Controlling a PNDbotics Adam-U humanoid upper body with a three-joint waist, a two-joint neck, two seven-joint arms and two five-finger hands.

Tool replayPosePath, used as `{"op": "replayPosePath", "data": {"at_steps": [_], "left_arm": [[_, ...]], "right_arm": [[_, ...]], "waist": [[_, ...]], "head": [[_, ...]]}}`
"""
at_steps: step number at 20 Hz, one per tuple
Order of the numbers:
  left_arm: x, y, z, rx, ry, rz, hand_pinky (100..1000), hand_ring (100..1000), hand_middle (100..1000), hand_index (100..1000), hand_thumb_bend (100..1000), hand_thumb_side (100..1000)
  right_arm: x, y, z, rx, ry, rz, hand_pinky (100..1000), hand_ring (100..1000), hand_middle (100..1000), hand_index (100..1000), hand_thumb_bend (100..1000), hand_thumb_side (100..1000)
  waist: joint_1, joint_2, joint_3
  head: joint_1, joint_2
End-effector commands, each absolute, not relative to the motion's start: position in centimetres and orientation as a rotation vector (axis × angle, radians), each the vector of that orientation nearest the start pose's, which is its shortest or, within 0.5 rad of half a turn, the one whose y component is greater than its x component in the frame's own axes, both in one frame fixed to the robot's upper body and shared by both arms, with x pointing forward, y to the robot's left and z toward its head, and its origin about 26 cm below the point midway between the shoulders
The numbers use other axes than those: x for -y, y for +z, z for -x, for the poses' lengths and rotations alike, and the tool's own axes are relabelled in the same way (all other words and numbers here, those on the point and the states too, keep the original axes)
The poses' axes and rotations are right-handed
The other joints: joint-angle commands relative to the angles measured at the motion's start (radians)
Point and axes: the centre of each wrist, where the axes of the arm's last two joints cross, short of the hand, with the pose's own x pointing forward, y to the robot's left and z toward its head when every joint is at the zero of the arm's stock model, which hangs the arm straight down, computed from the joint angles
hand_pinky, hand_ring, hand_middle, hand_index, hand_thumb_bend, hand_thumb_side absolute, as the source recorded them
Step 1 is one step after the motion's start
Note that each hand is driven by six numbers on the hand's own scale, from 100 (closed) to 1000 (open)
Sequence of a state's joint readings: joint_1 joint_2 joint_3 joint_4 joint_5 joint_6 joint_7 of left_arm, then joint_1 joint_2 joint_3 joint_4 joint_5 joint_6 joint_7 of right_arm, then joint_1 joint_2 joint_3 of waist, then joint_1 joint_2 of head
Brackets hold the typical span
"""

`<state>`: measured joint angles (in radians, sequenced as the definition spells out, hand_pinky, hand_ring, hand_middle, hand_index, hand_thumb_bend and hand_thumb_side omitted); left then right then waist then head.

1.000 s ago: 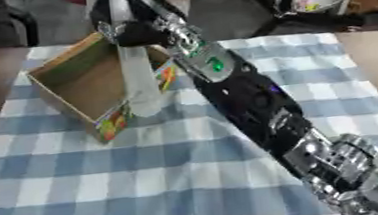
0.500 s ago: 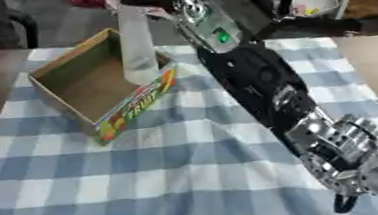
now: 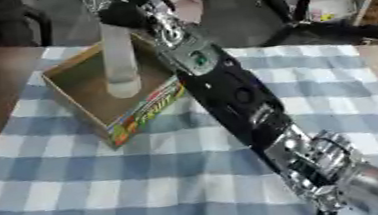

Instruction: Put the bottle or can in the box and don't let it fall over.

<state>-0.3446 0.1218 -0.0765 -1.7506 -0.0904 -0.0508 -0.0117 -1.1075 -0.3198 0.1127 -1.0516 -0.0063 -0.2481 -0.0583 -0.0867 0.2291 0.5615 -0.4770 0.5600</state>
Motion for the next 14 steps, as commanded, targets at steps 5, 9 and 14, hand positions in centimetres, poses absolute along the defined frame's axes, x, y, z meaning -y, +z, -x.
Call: {"op": "replayPosePath", "data": {"at_steps": [5, 9, 14], "left_arm": [[-20.9, 14.1, -33.6, 2.133, -0.333, -0.024, 961, 1000, 1000, 952, 597, 634], [-21.6, 13.4, -33.5, 2.111, -0.307, -0.055, 961, 1000, 1000, 952, 596, 635], [-22.9, 12.0, -33.0, 2.065, -0.266, -0.114, 959, 1000, 1000, 951, 596, 638]], "right_arm": [[19.5, 27.2, -47.5, 2.185, 1.224, 0.254, 1000, 926, 1000, 1000, 262, 520], [21.6, 25.9, -47.4, 1.957, 1.498, 0.321, 1000, 921, 1000, 1000, 282, 569], [23.6, 24.6, -45.7, 2.043, 1.41, 0.229, 989, 879, 985, 1000, 192, 543]], "waist": [[0.006, -0.017, -0.044], [0.01, -0.031, -0.1], [0.014, -0.053, -0.213]], "head": [[0.006, -0.01], [0.027, 0.004], [0.091, 0.047]]}}
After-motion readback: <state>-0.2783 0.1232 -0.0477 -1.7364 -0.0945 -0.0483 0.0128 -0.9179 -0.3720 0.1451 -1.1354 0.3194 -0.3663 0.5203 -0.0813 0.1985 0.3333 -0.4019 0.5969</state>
